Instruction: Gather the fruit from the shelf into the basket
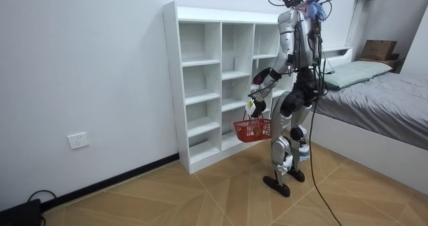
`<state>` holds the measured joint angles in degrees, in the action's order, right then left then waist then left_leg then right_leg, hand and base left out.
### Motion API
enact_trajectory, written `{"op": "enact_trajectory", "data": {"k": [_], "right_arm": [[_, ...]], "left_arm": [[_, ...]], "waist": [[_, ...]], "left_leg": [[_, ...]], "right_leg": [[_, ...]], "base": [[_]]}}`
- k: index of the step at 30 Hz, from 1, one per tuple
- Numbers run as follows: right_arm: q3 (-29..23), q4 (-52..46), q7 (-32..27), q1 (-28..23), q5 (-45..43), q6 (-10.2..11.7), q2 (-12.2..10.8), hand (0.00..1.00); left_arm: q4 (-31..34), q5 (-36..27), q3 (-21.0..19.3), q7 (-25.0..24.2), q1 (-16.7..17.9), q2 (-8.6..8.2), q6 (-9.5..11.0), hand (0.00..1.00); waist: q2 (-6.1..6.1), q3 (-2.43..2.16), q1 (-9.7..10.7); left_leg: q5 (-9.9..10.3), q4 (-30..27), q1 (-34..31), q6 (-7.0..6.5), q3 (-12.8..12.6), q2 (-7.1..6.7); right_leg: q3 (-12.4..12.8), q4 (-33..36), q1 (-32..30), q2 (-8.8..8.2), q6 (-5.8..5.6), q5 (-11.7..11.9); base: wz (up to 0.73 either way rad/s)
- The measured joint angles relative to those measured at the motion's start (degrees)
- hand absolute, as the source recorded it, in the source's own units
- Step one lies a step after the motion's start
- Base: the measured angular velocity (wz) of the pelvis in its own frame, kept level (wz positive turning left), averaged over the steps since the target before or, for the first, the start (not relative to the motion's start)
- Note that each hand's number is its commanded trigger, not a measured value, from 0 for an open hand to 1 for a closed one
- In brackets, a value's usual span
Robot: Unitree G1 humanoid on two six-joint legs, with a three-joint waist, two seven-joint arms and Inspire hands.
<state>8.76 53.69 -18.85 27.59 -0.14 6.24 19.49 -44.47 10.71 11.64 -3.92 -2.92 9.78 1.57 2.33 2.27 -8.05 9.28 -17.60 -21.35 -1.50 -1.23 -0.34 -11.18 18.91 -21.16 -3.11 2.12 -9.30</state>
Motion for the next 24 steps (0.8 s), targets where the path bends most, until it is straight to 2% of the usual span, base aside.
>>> {"op": "enact_trajectory", "data": {"k": [2, 10, 24], "right_arm": [[0.0, 0.0, 0.1, 0.1, -0.1, 0.0, 1.0, 1.0], [0.8, 0.1, 0.1, 0.1, -0.1, 0.0, 1.0, 1.0], [1.2, 0.2, 0.1, 0.1, -0.2, 0.1, 1.0, 1.0]], "left_arm": [[0.0, 0.0, 0.0, 0.0, 0.0, 0.02, 0.0, 1.0], [-0.7, -2.3, 1.2, 0.0, -0.2, 0.06, 0.0, 1.0], [-0.7, -2.3, 1.9, 0.1, -0.6, 0.22, 0.0, 1.0]], "waist": [[0.05, 0.03, 0.0], [0.2, 0.13, 0.0], [0.45, 0.27, 0.0]], "left_leg": [[0.0, 0.0, 0.0, 0.0, 0.0, 0.0], [0.0, 0.1, 0.0, 0.0, 0.0, -0.01], [0.0, 0.1, 0.0, 0.0, 0.0, -0.02]], "right_leg": [[0.0, 0.0, 0.0, 0.01, 0.0, 0.0], [0.0, -0.1, 0.0, 0.01, 0.0, 0.0], [0.1, -0.1, 0.0, 0.0, 0.0, 0.0]], "base": [[0.0], [0.0], [0.0]]}}
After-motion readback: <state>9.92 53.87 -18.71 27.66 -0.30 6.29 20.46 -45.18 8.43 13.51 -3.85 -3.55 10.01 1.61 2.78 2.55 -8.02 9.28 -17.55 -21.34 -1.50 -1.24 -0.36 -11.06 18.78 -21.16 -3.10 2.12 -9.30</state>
